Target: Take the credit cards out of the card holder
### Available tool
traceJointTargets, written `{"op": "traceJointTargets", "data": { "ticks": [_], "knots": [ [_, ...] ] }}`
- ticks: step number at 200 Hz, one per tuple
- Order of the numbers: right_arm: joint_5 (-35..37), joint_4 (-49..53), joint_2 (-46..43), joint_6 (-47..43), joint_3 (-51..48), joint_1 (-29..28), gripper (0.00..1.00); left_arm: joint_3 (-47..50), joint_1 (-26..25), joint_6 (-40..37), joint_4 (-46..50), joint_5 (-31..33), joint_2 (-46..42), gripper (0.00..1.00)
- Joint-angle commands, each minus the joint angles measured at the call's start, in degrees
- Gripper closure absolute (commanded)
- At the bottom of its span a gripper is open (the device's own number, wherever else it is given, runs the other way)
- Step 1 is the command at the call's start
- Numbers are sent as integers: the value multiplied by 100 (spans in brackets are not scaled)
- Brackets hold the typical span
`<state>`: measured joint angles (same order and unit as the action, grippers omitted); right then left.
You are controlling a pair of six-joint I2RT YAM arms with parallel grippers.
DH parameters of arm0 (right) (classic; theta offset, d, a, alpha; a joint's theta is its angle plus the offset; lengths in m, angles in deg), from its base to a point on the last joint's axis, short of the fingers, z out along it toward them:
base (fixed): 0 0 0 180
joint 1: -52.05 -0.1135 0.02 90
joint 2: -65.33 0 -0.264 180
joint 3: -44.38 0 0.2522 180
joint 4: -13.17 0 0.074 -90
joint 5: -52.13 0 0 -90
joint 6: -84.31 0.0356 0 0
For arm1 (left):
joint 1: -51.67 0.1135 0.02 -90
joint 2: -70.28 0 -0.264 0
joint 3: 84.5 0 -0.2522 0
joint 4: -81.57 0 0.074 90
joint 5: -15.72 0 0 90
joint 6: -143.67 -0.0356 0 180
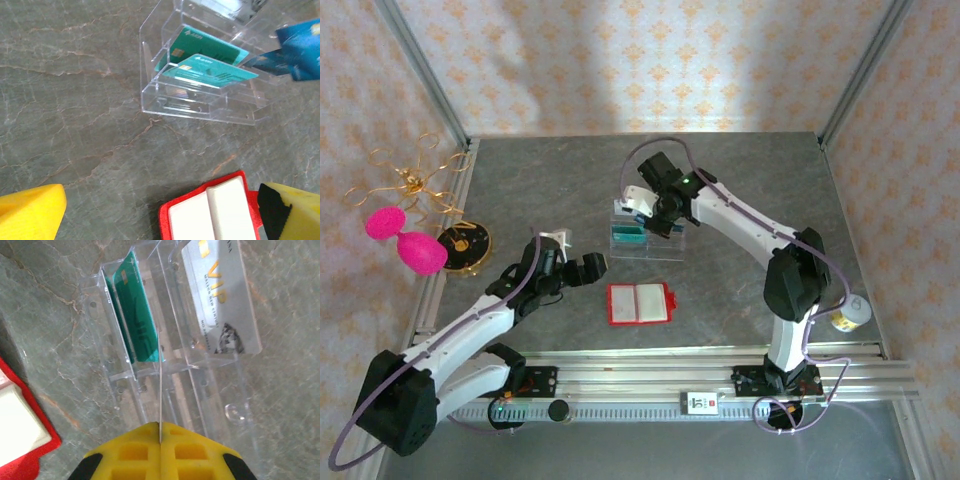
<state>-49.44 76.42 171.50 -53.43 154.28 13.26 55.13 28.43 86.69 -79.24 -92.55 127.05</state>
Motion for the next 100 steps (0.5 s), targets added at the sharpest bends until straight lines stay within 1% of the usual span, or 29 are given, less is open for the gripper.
{"op": "traceJointTargets", "data": {
  "ticks": [1,20,43,69,100],
  "knots": [
    [-61,266,-17,-580,326,54,99,-237,102,-99,109,-207,92,1],
    [-389,210,-196,-928,313,73,99,-274,135,-129,49,-257,119,1],
    [-646,67,-525,-1322,-97,88,98,-307,193,-182,30,-198,164,1],
    [-691,19,-726,-1617,-405,108,98,-386,289,-309,92,-200,339,1],
    [-603,115,-636,-1868,-473,182,98,-522,415,-460,184,-165,569,1]
  ]
}}
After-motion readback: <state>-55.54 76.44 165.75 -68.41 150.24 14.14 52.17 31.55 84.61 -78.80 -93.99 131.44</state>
